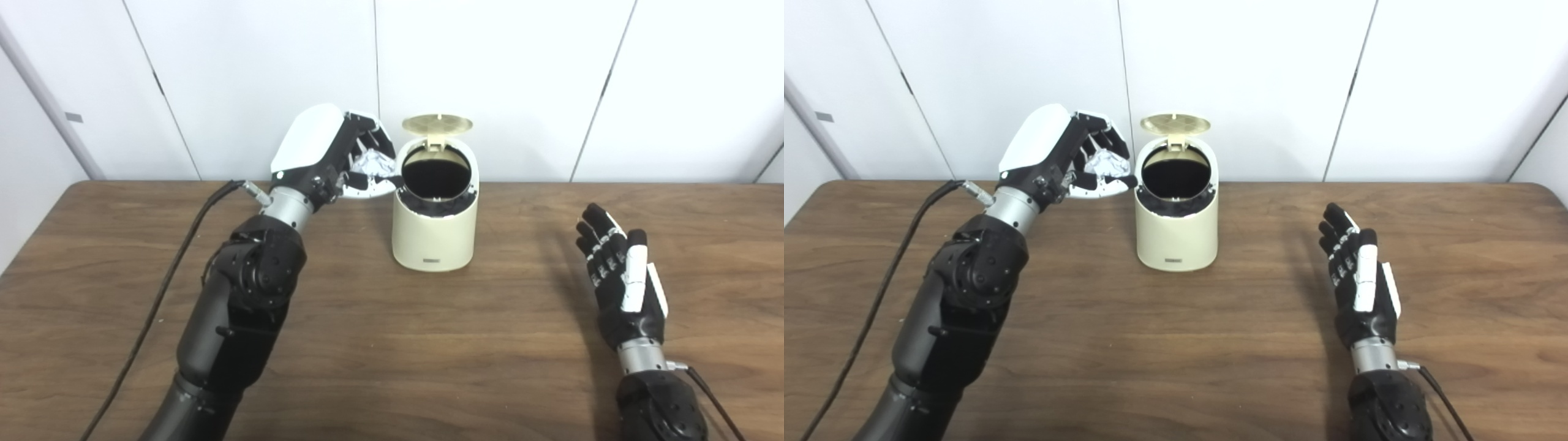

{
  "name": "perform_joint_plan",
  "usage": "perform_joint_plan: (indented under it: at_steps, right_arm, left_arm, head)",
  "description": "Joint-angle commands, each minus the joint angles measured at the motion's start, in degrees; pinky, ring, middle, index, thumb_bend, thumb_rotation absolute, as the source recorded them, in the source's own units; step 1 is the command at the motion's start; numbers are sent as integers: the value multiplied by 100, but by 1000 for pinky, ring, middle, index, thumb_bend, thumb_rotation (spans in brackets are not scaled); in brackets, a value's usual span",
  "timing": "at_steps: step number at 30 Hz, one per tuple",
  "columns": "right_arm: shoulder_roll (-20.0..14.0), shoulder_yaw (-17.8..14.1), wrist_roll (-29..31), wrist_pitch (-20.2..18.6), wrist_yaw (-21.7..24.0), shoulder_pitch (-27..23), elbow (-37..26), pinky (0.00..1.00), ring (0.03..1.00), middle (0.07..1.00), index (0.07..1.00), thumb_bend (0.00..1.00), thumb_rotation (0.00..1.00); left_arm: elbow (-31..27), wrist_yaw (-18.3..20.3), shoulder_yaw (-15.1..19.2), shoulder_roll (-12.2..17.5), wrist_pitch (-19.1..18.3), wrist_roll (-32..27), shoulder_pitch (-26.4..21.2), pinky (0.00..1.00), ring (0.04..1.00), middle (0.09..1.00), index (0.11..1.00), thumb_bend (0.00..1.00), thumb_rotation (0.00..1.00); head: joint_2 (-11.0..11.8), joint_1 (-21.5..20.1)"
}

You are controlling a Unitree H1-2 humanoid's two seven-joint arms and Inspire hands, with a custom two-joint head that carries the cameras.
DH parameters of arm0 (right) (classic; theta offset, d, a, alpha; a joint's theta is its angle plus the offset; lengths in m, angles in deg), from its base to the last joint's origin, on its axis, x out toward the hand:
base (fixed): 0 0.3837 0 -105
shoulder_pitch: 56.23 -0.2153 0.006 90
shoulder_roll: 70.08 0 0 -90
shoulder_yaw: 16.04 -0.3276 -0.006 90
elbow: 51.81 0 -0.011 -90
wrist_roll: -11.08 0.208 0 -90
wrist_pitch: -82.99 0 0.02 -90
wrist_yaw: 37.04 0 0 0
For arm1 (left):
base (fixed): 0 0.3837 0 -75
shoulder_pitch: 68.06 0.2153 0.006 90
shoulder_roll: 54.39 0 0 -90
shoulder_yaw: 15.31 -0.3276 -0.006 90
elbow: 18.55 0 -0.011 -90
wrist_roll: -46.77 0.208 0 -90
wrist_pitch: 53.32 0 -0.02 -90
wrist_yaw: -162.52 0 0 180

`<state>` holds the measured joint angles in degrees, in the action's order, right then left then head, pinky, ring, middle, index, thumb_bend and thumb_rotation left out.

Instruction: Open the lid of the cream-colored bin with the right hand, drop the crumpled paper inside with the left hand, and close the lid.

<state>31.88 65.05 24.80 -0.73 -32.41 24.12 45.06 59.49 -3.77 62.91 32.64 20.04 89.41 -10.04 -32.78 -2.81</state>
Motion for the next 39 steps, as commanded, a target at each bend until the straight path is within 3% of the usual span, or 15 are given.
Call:
perform_joint_plan:
  at_steps: [1, 10, 21, 39]
  right_arm:
    - [220, 70, 20, 133, -9, 213, 361, 950, 926, 912, 853, 522, 1000]
    - [245, 76, -5, 123, -59, 195, 363, 945, 923, 908, 848, 513, 1000]
    - [270, 95, -39, 175, -67, 186, 342, 952, 924, 902, 847, 518, 1000]
    - [285, 87, -18, 141, -98, 209, 232, 953, 931, 908, 844, 506, 995]
  left_arm:
    - [-42, -201, -19, -29, 173, 61, -371, 351, 405, 495, 475, 475, 0]
    - [149, -432, -149, -196, 324, 111, -388, 329, 381, 495, 492, 471, 0]
    - [439, -693, -242, -547, 225, 227, -417, 281, 375, 476, 526, 464, 0]
    - [971, -1036, -379, -892, 188, 524, -464, 294, 400, 495, 512, 469, 0]
  head:
    - [2, -8]
    - [15, -48]
    - [22, -98]
    - [4, -106]
